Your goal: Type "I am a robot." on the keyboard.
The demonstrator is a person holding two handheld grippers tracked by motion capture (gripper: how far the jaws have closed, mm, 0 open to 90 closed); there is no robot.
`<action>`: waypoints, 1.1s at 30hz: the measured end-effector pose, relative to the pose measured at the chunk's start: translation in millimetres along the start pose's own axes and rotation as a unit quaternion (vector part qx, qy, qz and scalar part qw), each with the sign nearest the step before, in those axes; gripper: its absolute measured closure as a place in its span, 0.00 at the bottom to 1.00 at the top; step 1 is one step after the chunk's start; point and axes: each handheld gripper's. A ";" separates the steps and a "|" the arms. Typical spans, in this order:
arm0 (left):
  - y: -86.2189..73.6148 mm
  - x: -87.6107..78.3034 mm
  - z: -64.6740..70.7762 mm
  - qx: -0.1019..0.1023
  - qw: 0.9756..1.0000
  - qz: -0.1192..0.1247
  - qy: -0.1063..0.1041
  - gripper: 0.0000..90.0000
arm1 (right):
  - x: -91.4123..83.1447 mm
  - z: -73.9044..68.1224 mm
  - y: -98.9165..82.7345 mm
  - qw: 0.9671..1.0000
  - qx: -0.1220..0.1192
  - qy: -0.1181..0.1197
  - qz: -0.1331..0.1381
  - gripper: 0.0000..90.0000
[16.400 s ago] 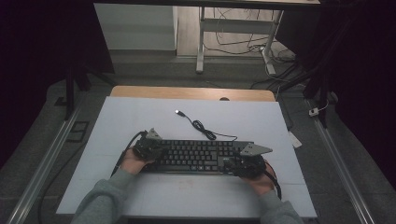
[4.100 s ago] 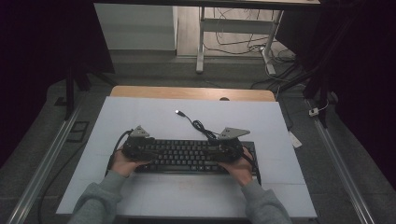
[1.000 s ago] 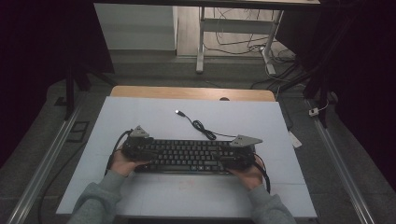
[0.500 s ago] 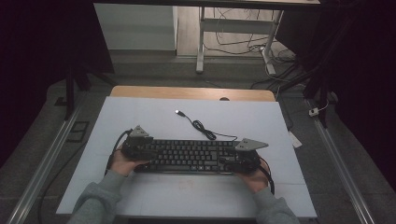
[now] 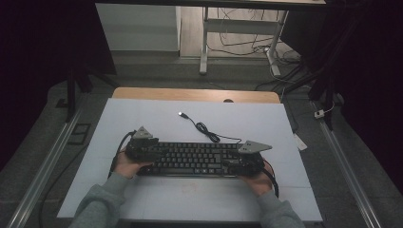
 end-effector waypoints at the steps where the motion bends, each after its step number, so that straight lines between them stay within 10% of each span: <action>1: 0.4 0.8 0.0 -0.001 1.000 0.001 -0.001 0.44 | 0.1 0.0 -0.1 1.000 0.000 0.000 0.000 0.53; 16: 1.4 18.6 9.4 0.036 0.999 -0.029 -0.024 0.98 | 2.0 0.3 -0.5 1.000 -0.003 -0.001 -0.006 0.53; 33: -0.5 38.1 18.9 0.059 0.996 -0.067 -0.020 0.99 | 4.0 0.5 -1.3 1.000 -0.004 0.001 -0.011 0.53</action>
Point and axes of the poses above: each handheld gripper's, and its own axes: x roughly forward along the jaws, y roughly out of its top, z roughly to its right, and after that the axes turned 5 degrees about z, right-handed
